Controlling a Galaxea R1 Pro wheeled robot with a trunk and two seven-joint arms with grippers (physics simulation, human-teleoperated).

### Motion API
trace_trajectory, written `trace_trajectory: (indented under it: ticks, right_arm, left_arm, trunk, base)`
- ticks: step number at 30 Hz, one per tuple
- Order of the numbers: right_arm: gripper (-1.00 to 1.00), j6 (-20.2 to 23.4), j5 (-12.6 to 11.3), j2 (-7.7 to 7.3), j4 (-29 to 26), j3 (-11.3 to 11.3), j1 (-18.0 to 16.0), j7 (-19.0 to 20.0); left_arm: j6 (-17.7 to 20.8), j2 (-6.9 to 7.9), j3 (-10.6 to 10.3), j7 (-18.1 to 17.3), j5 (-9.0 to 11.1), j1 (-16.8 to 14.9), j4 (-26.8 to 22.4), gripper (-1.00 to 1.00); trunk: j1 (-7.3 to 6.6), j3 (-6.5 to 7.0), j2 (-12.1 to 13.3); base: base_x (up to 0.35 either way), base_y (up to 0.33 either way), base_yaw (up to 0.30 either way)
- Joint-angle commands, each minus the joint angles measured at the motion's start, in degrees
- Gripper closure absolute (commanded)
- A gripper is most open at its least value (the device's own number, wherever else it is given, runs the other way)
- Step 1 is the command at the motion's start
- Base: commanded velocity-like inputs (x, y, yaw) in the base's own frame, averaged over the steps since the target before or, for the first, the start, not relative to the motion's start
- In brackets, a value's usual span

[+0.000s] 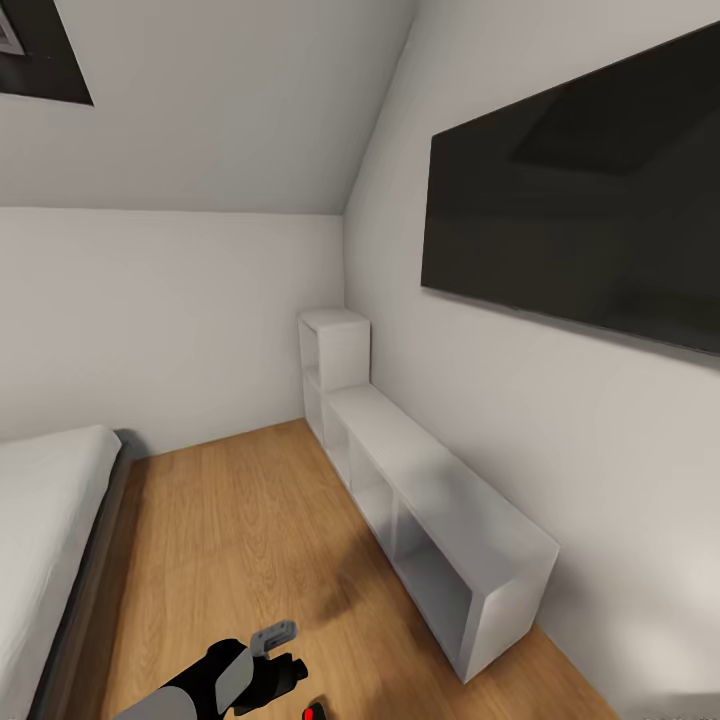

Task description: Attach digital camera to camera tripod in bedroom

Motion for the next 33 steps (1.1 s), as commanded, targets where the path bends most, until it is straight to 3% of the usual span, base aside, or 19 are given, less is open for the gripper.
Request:
trace_trajectory:
  ticks: [1, 9, 33]
  right_arm:
    - [-1.00, -0.06, 0.01, 0.01, -0.05, 0.01, 0.01, -0.10]
    - [-1.00, -0.06, 0.01, 0.01, -0.05, 0.05, 0.01, -0.10]
    - [-1.00, -0.06, 0.01, 0.01, -0.05, 0.10, 0.01, -0.09]
  left_arm:
    - [0.30, 0.00, 0.11, -0.03, 0.15, -0.01, -0.08, -1.00]
    - [0.30, 0.06, 0.16, -0.03, 0.15, -0.01, -0.08, -1.00]
    - [0.30, -0.10, 0.09, -0.03, 0.07, -0.01, 0.09, -1.00]
  trunk:
    - [0.22, -0.23, -0.44]
    - [1.98, -1.67, -3.65]
    - [1.98, -1.67, -3.65]
  base:
    - [0.000, 0.000, 0.000]
    - [0.000, 0.000, 0.000]
    - [0.000, 0.000, 0.000]
